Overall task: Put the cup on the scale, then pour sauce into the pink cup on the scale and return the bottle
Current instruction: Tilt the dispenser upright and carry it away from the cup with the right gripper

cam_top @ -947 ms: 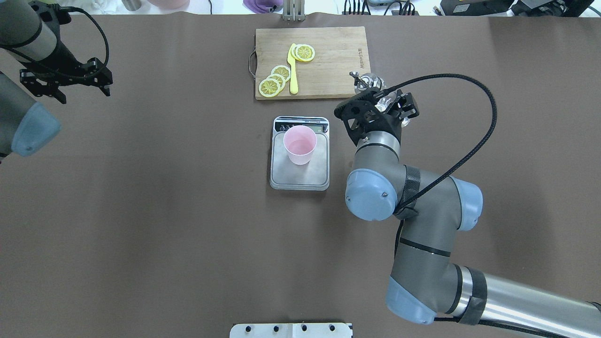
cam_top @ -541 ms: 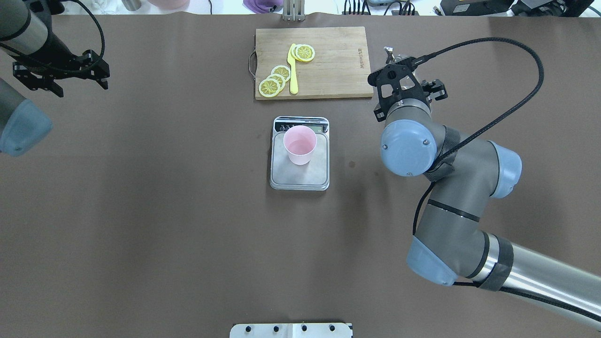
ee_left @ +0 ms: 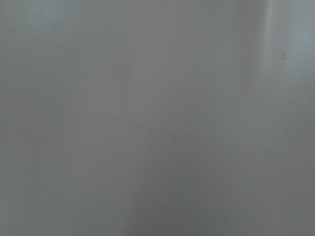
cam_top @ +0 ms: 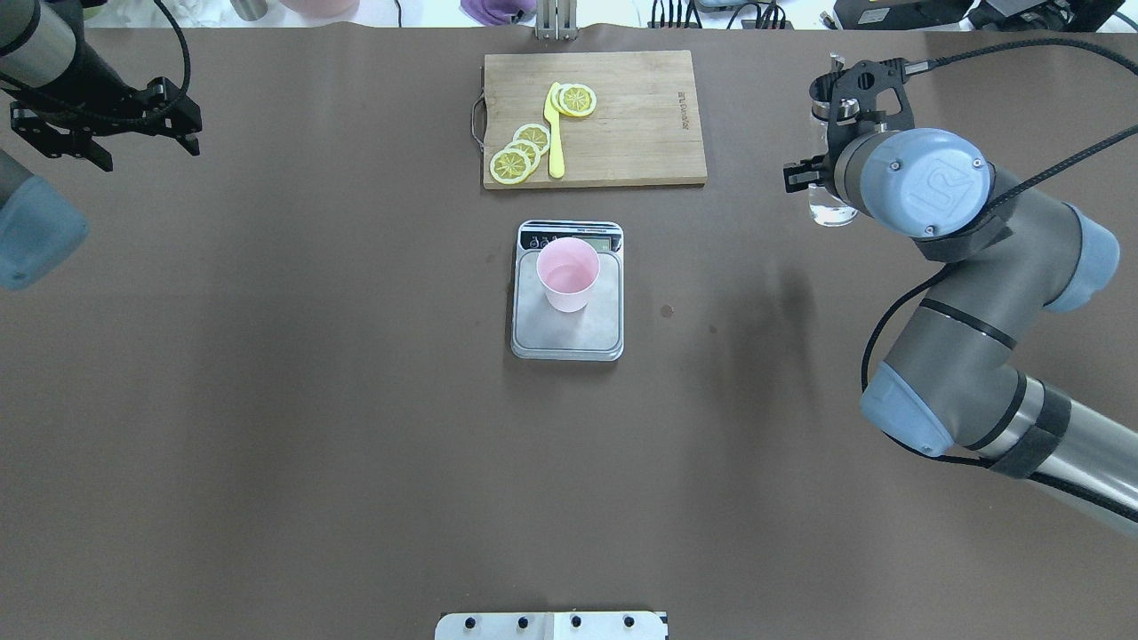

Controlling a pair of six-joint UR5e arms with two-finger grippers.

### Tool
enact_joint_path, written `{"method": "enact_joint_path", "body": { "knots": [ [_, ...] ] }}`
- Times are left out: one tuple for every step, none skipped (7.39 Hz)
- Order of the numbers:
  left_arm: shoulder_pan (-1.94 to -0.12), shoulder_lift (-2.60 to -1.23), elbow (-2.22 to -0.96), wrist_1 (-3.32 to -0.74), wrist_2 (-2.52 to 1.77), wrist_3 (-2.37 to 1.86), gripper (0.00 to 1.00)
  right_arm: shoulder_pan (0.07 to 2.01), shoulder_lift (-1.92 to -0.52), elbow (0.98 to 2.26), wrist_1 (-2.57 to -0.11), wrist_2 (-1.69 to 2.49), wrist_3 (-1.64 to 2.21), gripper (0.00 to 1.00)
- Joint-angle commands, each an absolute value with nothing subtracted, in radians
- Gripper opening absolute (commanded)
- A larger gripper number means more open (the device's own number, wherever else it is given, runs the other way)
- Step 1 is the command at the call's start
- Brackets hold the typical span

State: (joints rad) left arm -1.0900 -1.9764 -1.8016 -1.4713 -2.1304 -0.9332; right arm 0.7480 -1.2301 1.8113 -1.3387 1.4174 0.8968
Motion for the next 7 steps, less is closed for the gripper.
{"method": "enact_joint_path", "body": {
  "knots": [
    [-1.091, -1.977, -1.802, -1.470, -2.129, -0.933, 0.98, 0.758, -1.323, 1.789, -1.138, 1.457, 0.988, 0.00],
    [-1.091, -1.976, -1.802, -1.470, -2.129, -0.933, 0.98, 0.758, -1.348, 1.751, -1.035, 1.450, 0.997, 0.00],
    [-1.091, -1.974, -1.802, -1.470, -2.128, -0.933, 0.98, 0.758, -1.371, 1.715, -0.956, 1.445, 0.997, 0.00],
    [-1.089, -1.976, -1.802, -1.470, -2.128, -0.933, 0.98, 0.756, -1.388, 1.683, -0.889, 1.416, 0.997, 0.00],
    [-1.089, -1.974, -1.802, -1.470, -2.128, -0.934, 0.98, 0.756, -1.385, 1.672, -0.870, 1.398, 0.997, 0.00],
    [-1.089, -1.976, -1.804, -1.470, -2.128, -0.937, 0.98, 0.756, -1.385, 1.672, -0.868, 1.379, 0.997, 0.00],
    [-1.089, -1.976, -1.804, -1.470, -2.128, -0.939, 0.98, 0.755, -1.385, 1.663, -0.868, 1.358, 0.997, 0.00]
  ]
}}
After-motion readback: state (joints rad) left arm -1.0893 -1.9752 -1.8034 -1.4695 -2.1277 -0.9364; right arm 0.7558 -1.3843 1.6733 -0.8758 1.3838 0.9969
